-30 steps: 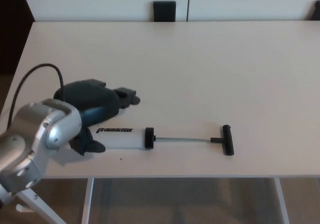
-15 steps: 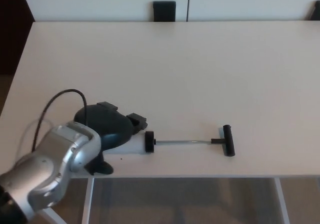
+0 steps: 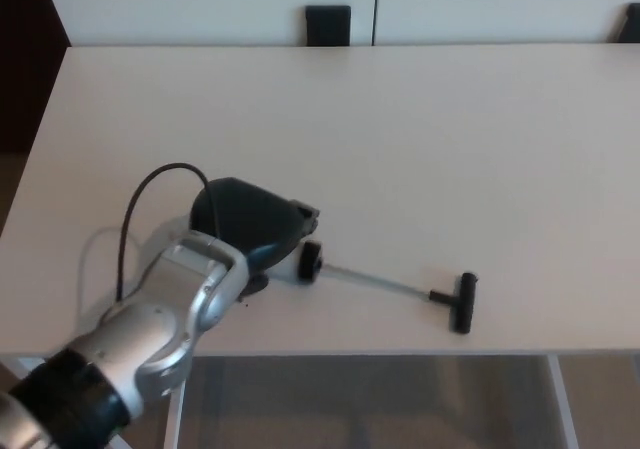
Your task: The robot walks towards a desk on which an air pump is kept in the middle. It lifts it up and holds it with its left hand and uses its right hand to compress it by pushing its handle inwards.
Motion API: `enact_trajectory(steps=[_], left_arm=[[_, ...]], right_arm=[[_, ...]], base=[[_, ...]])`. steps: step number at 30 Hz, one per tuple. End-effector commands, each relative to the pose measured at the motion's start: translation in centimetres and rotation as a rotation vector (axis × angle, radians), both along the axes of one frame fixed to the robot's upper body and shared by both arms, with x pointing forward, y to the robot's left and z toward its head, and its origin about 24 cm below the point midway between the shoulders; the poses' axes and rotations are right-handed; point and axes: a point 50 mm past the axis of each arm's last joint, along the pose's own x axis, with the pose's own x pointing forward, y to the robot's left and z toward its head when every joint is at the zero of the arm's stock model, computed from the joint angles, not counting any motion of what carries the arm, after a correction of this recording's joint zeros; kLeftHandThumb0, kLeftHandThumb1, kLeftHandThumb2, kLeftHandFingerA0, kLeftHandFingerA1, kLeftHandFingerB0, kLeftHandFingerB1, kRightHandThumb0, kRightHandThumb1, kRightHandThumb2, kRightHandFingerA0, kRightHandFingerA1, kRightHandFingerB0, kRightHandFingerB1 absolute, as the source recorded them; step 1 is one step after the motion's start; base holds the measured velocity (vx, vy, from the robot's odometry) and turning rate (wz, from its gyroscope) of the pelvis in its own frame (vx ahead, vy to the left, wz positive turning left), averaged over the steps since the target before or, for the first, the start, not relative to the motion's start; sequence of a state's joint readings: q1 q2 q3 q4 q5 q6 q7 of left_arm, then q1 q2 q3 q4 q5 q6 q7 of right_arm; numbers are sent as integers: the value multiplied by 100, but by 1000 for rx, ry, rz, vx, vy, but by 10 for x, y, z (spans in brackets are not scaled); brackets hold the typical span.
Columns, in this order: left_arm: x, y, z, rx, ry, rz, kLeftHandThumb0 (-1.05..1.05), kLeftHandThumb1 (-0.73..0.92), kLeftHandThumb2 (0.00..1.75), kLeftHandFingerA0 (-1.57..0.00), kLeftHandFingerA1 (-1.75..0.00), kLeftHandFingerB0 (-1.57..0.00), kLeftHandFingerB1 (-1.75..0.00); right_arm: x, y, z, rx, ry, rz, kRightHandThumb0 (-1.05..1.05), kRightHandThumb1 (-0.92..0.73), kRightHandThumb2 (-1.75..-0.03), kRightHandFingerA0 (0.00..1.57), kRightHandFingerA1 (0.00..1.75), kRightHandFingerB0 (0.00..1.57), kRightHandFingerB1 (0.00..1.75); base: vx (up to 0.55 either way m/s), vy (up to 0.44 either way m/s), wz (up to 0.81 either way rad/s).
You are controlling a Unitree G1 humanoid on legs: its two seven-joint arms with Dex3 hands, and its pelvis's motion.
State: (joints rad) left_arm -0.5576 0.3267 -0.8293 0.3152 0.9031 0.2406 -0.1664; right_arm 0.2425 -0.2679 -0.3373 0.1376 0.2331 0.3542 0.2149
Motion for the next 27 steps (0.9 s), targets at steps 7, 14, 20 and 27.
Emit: enact_trajectory(steps=[7, 14, 20, 27], left_arm=[[-13, 3, -30, -69, -28, -26, -17, 58, 58, -77, -125, -70, -53], [-2, 25, -10, -141, -51, 30, -21, 71, 61, -70, -143, -69, -55], [0, 31, 5, -216, -80, 44, -29, 71, 71, -76, -141, -68, -64], [0, 37, 25, -257, -125, 31, -19, 79, 65, -74, -157, -74, -82]], right_arm=[[-67, 54, 114, -37, -600, 151, 3, -70, -60, 70, 88, 54, 73], [-108, 67, 196, -294, -1188, 58, -16, -56, -92, 97, 108, 79, 97], [-128, 73, 239, -506, -1403, -34, -44, -53, -112, 81, 101, 69, 95], [-124, 76, 272, -747, -1699, -75, -88, -89, -76, 0, 102, 0, 133]], base=[[0, 0, 0], [0, 0, 0], [0, 0, 0], [0, 0, 0]])
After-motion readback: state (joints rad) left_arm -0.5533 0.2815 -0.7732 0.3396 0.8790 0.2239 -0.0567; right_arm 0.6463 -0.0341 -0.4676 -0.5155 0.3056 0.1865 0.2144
